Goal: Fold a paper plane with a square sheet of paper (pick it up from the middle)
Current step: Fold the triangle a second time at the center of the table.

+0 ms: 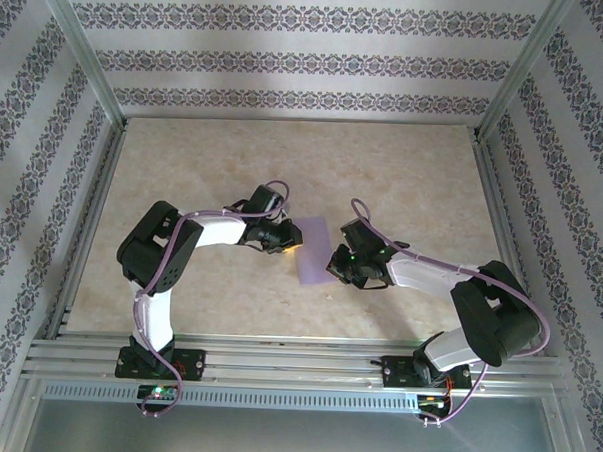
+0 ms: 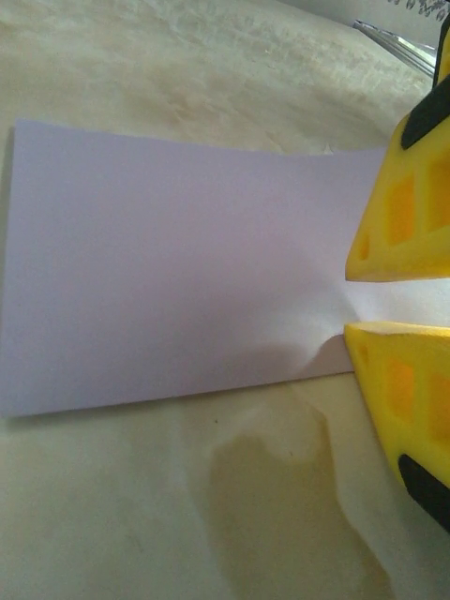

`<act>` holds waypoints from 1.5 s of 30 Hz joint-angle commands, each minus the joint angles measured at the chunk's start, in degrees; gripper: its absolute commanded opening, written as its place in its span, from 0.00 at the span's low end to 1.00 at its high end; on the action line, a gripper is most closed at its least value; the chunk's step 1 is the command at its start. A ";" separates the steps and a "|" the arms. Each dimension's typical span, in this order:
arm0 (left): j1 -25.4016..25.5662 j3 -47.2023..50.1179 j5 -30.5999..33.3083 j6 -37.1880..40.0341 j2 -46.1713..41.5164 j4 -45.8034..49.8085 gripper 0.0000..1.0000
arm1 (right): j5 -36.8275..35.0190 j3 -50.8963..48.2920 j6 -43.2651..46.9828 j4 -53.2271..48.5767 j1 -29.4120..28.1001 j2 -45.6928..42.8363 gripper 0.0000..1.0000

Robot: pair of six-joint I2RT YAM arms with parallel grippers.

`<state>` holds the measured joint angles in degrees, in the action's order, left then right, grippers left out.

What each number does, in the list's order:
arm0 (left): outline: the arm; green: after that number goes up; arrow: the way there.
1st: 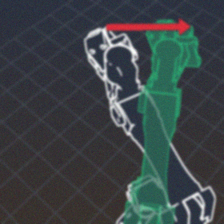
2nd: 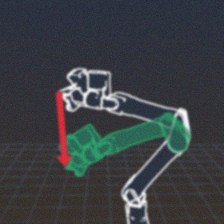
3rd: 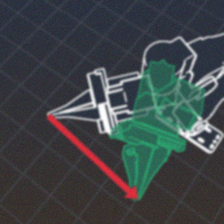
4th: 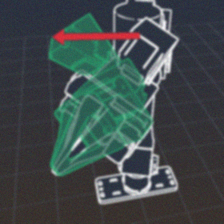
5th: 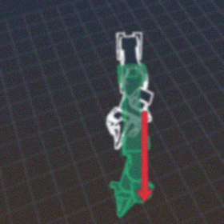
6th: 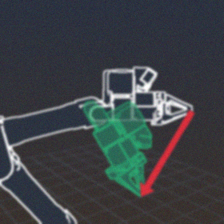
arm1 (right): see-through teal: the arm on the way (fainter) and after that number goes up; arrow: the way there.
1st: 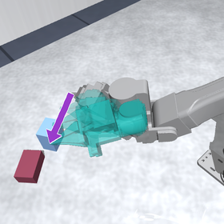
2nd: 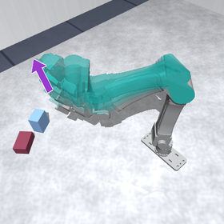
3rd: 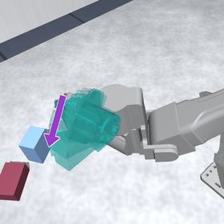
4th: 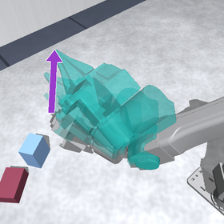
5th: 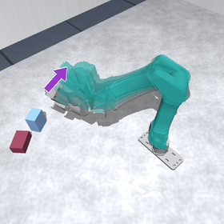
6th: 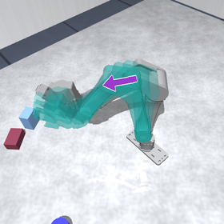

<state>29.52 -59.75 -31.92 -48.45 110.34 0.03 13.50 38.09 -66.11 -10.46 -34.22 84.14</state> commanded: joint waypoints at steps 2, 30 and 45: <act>-0.06 -0.92 1.01 2.13 1.53 4.00 0.20 | 1.13 -0.83 -0.69 0.20 0.99 0.49 0.12; -0.03 -2.81 1.26 4.64 3.65 6.75 0.19 | 8.56 6.91 3.20 8.75 0.46 7.89 0.01; -0.07 -2.39 1.51 4.51 3.83 6.94 0.19 | 8.57 8.85 2.73 13.27 -0.56 14.43 0.00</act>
<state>29.52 -62.28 -32.21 -45.21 111.87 2.59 21.96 45.80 -63.92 1.61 -34.02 97.71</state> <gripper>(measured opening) 0.191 0.051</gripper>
